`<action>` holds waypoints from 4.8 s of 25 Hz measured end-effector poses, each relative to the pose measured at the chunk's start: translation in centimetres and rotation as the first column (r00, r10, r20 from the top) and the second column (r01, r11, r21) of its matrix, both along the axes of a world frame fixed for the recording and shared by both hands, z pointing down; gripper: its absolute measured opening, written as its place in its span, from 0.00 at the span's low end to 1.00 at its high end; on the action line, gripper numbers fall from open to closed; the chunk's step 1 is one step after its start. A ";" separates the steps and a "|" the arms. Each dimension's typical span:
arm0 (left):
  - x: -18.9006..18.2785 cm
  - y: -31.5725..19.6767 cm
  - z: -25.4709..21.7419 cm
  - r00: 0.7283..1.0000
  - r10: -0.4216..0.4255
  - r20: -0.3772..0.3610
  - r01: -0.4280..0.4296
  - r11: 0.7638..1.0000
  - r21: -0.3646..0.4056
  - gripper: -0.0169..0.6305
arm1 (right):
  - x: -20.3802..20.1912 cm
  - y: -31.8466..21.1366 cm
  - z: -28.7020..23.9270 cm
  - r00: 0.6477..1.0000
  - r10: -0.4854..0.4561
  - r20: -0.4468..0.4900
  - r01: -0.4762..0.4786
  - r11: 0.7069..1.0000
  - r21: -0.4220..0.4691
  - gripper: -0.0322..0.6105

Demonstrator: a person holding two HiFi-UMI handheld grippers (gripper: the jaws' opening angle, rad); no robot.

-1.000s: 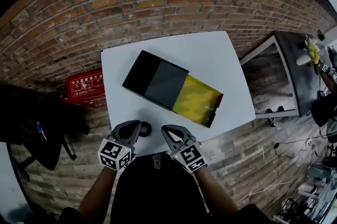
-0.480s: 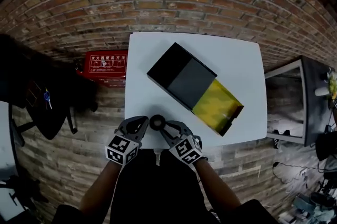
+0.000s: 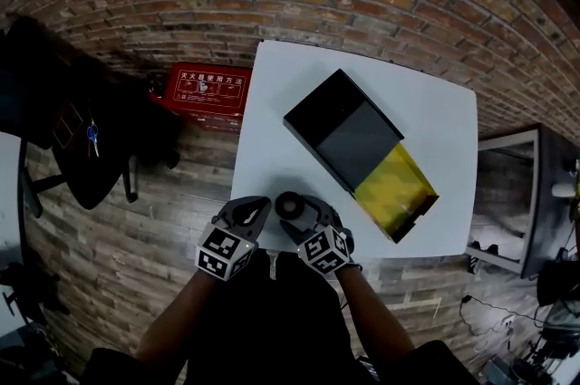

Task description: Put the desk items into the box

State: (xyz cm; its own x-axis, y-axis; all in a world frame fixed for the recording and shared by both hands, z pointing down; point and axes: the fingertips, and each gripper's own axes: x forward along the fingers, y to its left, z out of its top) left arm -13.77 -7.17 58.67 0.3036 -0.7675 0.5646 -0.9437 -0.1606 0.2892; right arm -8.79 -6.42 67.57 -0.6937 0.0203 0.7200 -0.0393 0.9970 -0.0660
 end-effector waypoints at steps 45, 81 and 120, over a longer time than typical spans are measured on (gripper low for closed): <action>2.5 -5.2 -2.7 0.984 0.177 -0.017 -0.175 0.982 0.074 0.05 | 1.5 -4.4 -4.6 0.964 0.243 0.111 -0.242 0.970 -0.027 0.59; 19.2 -15.0 -3.1 0.888 0.459 -0.035 -0.451 0.882 0.138 0.05 | 20.2 -16.8 -6.1 0.667 0.733 0.134 -0.740 0.673 0.006 0.59; 17.5 -18.7 -0.8 0.925 0.379 -0.012 -0.377 0.922 0.089 0.05 | 18.1 -25.2 1.8 0.665 0.746 -0.033 -0.746 0.666 0.020 0.59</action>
State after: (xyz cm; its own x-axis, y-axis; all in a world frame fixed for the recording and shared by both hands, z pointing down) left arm 3.70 -25.89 57.86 0.5952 -0.6365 0.4905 -0.7998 -0.5282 0.2850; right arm 9.28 -31.66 69.36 -0.4498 -0.4960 0.7427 -0.7725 0.6335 -0.0447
